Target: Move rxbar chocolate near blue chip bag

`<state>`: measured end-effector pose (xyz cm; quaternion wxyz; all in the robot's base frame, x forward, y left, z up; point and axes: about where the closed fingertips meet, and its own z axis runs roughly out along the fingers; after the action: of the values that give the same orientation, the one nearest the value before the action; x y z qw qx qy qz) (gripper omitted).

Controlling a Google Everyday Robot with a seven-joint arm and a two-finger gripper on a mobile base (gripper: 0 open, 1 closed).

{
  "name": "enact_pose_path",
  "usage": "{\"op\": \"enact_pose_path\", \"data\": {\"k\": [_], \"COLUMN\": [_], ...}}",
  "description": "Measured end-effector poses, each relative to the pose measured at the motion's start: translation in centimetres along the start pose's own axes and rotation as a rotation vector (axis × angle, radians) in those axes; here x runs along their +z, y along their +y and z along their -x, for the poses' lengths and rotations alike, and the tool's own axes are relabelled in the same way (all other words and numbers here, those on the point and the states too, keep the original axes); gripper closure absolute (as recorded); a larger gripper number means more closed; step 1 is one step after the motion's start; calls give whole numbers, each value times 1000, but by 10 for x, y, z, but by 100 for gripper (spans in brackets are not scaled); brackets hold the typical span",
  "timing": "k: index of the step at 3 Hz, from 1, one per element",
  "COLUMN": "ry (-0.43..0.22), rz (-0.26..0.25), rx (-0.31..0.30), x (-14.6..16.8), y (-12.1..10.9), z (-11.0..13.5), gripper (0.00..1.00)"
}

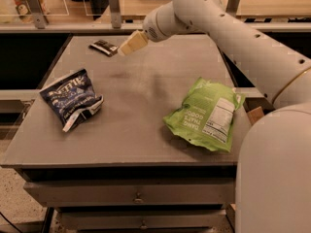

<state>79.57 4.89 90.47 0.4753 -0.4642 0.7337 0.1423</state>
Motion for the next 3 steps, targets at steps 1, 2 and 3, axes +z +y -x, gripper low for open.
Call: {"op": "enact_pose_path", "data": {"k": [1,2,3], "ry": [-15,-20,-21], "rz": [-42,-67,-58], "rx": [40,81,107], "x": [24,47,69], "y": [-9,-16,-16], "z": [-3,-4,-3], "gripper": [0,0,0]}}
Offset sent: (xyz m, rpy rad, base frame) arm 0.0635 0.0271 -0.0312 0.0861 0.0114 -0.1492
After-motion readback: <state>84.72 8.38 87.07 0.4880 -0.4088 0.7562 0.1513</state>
